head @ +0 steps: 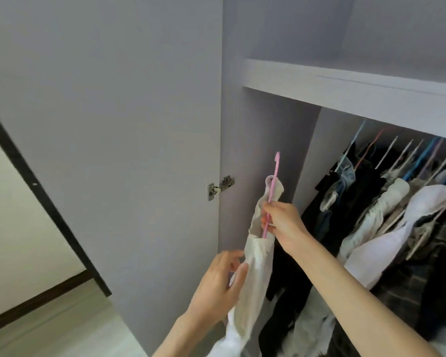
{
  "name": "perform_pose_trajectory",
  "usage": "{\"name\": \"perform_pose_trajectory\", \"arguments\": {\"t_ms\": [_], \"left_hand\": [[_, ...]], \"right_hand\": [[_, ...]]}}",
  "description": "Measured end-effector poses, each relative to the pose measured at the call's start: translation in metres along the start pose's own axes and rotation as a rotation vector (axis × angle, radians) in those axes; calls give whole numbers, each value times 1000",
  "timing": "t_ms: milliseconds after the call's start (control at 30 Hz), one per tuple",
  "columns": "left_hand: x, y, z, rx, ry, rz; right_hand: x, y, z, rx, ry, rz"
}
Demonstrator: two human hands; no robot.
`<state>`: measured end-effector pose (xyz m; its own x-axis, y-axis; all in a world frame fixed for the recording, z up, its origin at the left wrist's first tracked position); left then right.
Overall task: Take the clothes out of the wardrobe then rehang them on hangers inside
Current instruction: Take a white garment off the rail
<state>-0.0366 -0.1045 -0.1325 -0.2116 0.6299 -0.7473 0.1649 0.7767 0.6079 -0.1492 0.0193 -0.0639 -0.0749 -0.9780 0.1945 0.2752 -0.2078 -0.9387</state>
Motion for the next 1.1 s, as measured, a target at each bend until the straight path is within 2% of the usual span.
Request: {"name": "perform_pose_trajectory", "arguments": {"t_ms": [133, 233, 333, 433, 533, 633, 833, 1100], "left_hand": [[-12, -42, 37, -16, -13, -72], [-27, -74, 67, -75, -6, -145], [-53, -96, 99, -120, 3, -222], [-88, -114, 127, -179, 49, -320], [-121, -128, 152, -239, 65, -411], [-145, -131, 180, -206, 115, -461], [-201, -140, 246, -247, 385, -406], [-281, -144, 333, -454, 636, -635]], "right_hand": [[-18, 27, 35, 4, 5, 263], [-22, 46, 66, -61, 8, 513], [-12, 63, 100, -227, 74, 834], [4, 72, 132, -433, 133, 968], [26, 73, 156, -567, 47, 943], [51, 75, 174, -621, -100, 806], [128, 85, 210, -746, -390, 638], [237, 109, 254, -922, -744, 524]]}}
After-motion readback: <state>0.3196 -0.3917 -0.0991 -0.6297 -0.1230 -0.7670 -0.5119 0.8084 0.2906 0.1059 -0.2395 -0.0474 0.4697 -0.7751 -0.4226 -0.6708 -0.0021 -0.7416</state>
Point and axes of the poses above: each hand's wrist, its own z-axis away from the middle knuckle, its own x-axis out of the palm, y = z × x, the point moved 3 cm from there along -z, towards the middle knuckle, and after that the axes turned 13 degrees about -z, right-handed, at the moved point
